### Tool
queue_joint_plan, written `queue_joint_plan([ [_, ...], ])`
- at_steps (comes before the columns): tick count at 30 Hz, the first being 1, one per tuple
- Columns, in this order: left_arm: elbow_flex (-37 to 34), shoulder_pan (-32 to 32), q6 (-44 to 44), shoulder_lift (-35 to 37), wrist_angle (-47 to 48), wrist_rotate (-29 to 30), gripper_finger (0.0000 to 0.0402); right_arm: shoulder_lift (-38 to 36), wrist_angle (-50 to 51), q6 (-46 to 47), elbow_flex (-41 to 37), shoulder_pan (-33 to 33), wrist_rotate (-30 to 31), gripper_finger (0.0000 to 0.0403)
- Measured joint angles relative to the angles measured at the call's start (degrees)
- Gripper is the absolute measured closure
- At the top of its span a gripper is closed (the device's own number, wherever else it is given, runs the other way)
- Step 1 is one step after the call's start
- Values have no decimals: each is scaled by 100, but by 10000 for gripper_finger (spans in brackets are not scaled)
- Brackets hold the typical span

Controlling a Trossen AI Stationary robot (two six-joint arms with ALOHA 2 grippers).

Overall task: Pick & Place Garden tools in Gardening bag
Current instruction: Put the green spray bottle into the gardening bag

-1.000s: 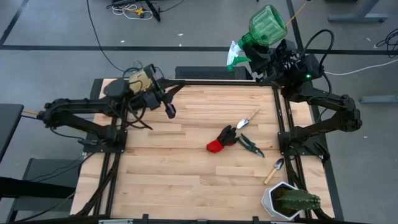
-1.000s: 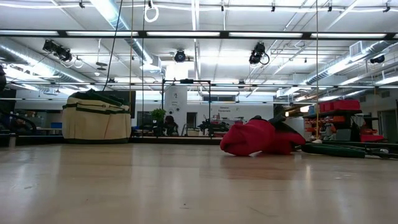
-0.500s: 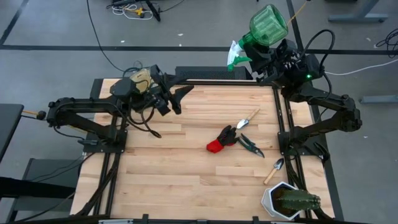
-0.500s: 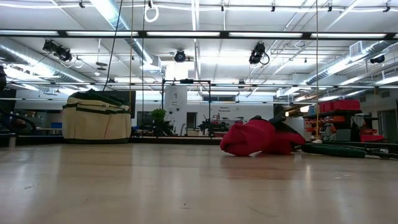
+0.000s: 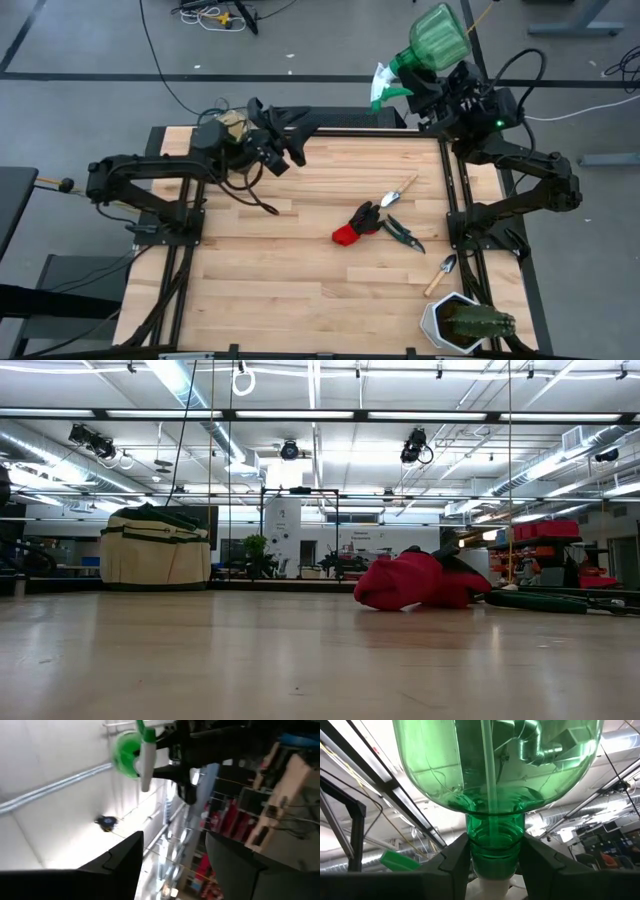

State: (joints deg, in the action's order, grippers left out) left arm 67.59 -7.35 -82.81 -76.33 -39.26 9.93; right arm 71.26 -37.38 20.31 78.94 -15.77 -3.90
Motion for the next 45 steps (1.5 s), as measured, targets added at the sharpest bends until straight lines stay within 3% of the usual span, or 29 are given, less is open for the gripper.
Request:
queue_joint_plan([
  [6,0,-9,-342,-351,-844,-246,179,0,-121,44,0,1,1,254],
  [20,-2,-160,-350,-511,-1330,-458,179,584,-470,475,2,51,-2,254],
  [32,-2,-142,-401,-510,-1346,-533,179,1304,-1405,1417,2,49,-3,254],
  [45,440,-261,-332,-505,-1081,-574,179,1436,-1564,1471,0,49,-3,254],
])
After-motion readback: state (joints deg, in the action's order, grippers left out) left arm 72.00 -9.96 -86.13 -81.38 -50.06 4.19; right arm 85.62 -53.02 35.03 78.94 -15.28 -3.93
